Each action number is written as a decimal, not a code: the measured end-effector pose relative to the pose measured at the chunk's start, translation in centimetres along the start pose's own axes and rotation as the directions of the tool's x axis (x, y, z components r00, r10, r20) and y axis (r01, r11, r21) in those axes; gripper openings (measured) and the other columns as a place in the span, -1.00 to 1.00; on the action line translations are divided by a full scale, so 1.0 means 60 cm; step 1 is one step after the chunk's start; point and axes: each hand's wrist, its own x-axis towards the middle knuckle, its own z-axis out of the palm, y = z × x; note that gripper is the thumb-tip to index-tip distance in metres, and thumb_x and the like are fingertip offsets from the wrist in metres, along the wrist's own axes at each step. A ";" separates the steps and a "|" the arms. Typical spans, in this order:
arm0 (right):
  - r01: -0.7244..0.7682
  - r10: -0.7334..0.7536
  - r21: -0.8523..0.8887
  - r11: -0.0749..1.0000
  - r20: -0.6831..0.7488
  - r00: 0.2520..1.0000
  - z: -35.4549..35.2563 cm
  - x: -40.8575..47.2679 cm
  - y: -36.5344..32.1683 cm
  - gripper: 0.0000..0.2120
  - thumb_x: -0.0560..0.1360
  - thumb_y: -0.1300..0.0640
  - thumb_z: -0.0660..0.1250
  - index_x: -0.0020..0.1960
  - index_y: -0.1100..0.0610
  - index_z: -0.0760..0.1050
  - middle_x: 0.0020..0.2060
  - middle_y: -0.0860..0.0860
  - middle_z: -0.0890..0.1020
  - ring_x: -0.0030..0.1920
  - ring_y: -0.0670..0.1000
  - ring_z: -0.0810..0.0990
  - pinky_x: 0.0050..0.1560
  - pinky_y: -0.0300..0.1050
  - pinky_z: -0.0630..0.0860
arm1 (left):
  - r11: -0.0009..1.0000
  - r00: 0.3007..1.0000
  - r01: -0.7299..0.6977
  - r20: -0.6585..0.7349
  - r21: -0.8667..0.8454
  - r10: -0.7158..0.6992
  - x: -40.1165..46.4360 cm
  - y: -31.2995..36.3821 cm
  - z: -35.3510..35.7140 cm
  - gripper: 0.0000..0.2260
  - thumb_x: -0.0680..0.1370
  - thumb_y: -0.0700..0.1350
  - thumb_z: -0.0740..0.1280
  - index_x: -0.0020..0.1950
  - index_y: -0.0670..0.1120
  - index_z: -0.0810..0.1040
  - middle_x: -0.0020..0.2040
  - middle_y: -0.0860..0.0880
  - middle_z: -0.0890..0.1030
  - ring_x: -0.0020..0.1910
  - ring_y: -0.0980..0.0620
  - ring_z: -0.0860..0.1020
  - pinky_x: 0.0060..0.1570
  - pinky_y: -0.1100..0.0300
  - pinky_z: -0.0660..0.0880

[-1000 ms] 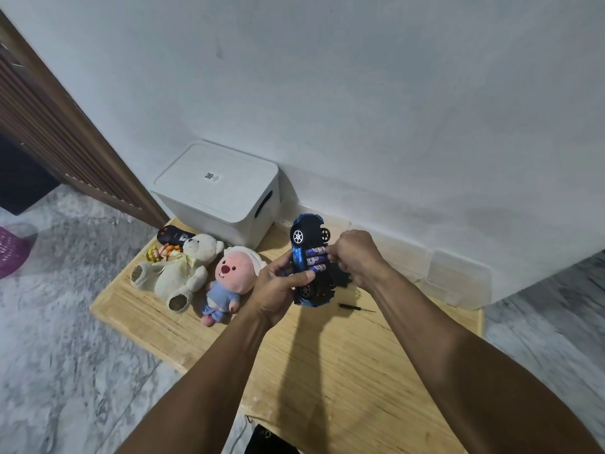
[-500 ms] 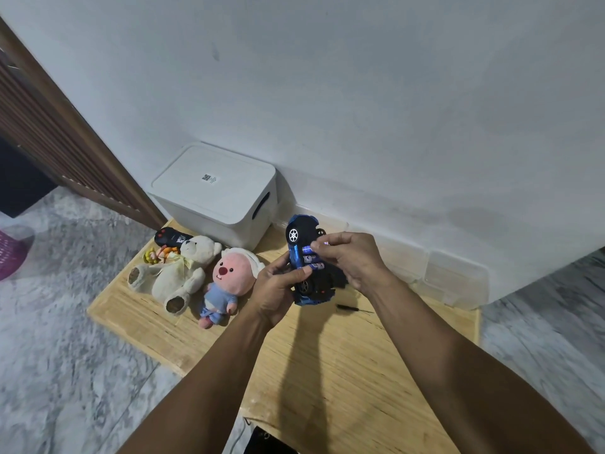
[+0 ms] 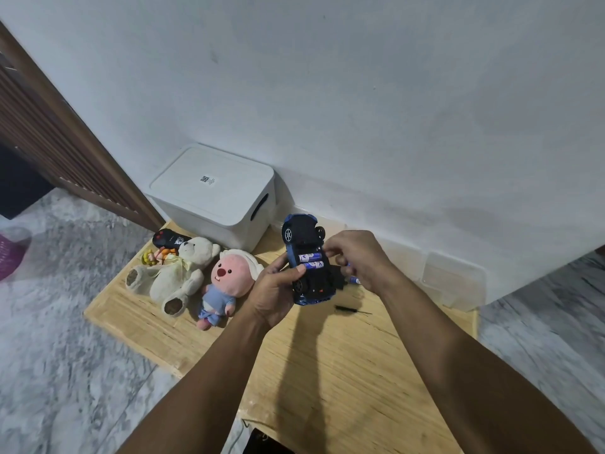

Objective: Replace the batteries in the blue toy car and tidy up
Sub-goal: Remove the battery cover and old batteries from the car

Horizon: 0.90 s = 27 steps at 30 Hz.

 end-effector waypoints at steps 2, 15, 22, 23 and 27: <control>0.152 -0.156 -0.251 0.956 0.001 0.988 0.009 -0.003 0.011 -0.96 0.33 0.20 0.47 -0.30 0.11 0.65 -0.30 -0.02 0.65 -0.33 -0.02 0.55 -0.38 -0.22 0.43 | 1.000 1.000 -0.010 0.003 0.006 0.010 0.000 0.000 0.001 -0.54 0.41 -0.31 0.36 0.33 -0.22 0.49 0.13 -0.23 0.61 0.07 -0.19 0.62 -0.05 -0.05 0.59; 0.201 -0.241 -0.561 0.803 0.002 0.970 0.030 -0.006 -0.005 -0.81 0.21 -0.04 0.58 -0.24 0.02 0.71 -0.31 -0.09 0.69 -0.22 -0.09 0.63 -0.25 -0.20 0.53 | 0.993 0.996 -0.087 0.000 0.074 0.087 -0.004 -0.004 -0.014 -0.51 0.44 -0.38 0.37 0.38 -0.25 0.45 0.19 -0.18 0.60 0.18 -0.13 0.58 0.22 -0.12 0.51; 0.136 -0.179 -0.604 0.785 -0.011 0.984 0.034 -0.011 -0.012 -0.82 0.14 0.03 0.51 -0.26 0.01 0.71 -0.37 -0.11 0.68 -0.25 -0.06 0.65 -0.26 -0.16 0.59 | 0.984 0.996 -0.090 0.005 0.154 0.090 -0.005 -0.001 -0.013 -0.46 0.38 -0.47 0.39 0.35 -0.21 0.50 0.20 -0.22 0.60 0.15 -0.15 0.59 0.18 -0.14 0.52; 0.133 -0.174 -0.611 0.781 -0.008 0.985 0.034 -0.011 -0.013 -0.82 0.14 0.04 0.51 -0.25 0.00 0.71 -0.37 -0.11 0.68 -0.25 -0.06 0.65 -0.27 -0.17 0.59 | 0.980 0.995 -0.097 -0.009 0.174 0.100 -0.004 -0.002 -0.012 -0.45 0.35 -0.47 0.39 0.33 -0.22 0.51 0.17 -0.21 0.62 0.14 -0.14 0.60 0.17 -0.12 0.53; 0.141 -0.189 -0.662 0.736 0.000 0.982 0.038 -0.013 -0.018 -0.77 0.13 0.01 0.52 -0.21 -0.04 0.72 -0.33 -0.12 0.69 -0.23 -0.07 0.65 -0.23 -0.18 0.59 | 0.964 0.990 -0.129 -0.029 0.232 0.139 0.000 -0.007 -0.007 -0.46 0.32 -0.48 0.37 0.29 -0.21 0.55 0.08 -0.14 0.67 0.07 -0.08 0.62 0.15 -0.05 0.55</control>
